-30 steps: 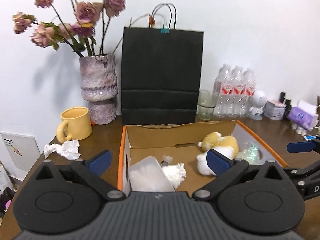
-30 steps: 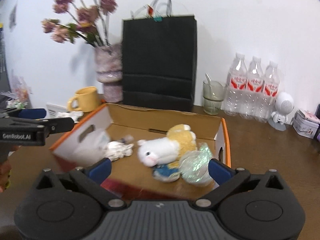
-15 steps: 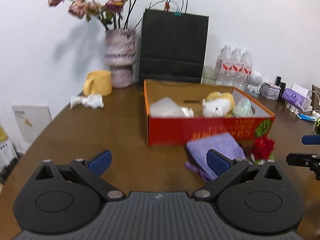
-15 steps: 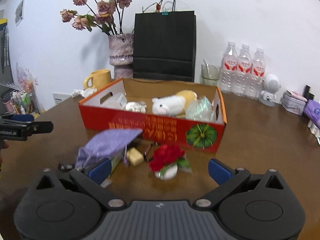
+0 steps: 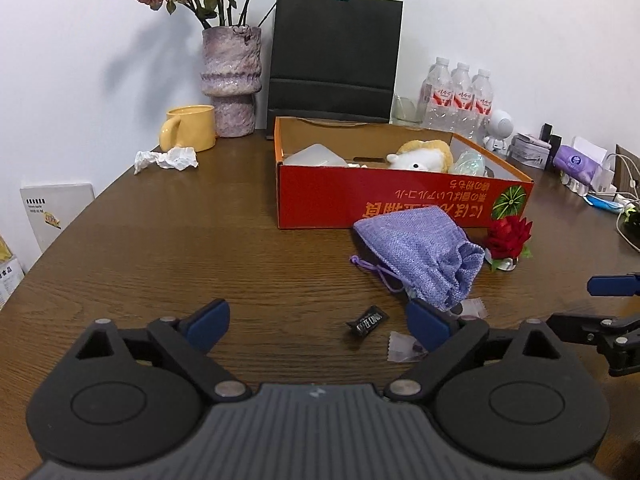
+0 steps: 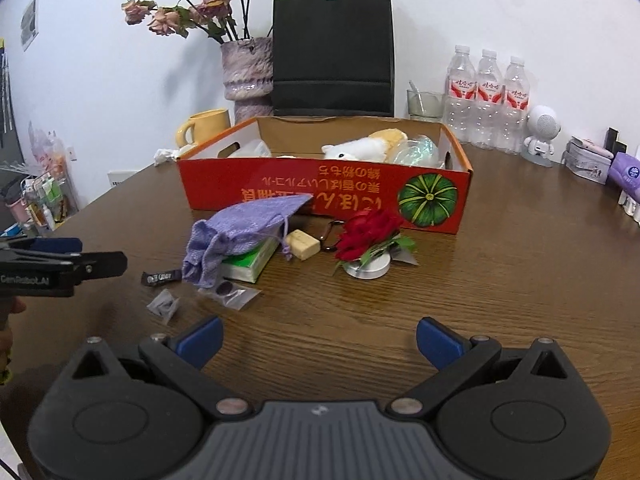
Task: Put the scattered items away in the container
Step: 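Grasp the black candy with the left tool while the right grasps a clear candy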
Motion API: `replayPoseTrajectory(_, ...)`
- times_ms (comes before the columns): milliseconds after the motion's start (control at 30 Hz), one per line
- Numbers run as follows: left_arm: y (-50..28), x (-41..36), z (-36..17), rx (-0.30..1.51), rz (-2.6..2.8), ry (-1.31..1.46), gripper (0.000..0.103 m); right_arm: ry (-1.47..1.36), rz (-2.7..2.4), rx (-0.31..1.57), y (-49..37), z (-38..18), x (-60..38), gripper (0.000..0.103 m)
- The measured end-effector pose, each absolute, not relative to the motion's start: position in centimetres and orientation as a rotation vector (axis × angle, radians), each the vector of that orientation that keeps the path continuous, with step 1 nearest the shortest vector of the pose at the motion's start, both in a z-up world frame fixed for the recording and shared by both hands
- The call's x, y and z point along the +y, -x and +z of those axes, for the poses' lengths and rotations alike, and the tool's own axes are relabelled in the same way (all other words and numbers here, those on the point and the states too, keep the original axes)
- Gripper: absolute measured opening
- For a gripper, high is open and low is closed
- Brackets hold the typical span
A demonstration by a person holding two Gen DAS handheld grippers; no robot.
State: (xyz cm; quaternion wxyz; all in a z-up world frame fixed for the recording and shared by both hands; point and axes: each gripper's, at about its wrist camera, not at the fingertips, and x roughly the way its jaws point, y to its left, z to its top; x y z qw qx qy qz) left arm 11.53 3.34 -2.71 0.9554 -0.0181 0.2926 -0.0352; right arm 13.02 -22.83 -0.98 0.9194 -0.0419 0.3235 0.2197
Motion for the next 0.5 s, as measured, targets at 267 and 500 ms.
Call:
replayPoseTrajectory(267, -11.1, 3.3, -3.2, 0.604, -0.093, 0.006, 0.077, 0.111, 0.492, 0.675, -12.9, -1.2, -21.5, 0.094)
replayPoseTrajectory(500, -12.7, 1.7, -3.7, 0.631, -0.175, -0.093, 0.060, 0.161, 0.564, 0.674, -14.4, -1.3, -19.0, 0.066)
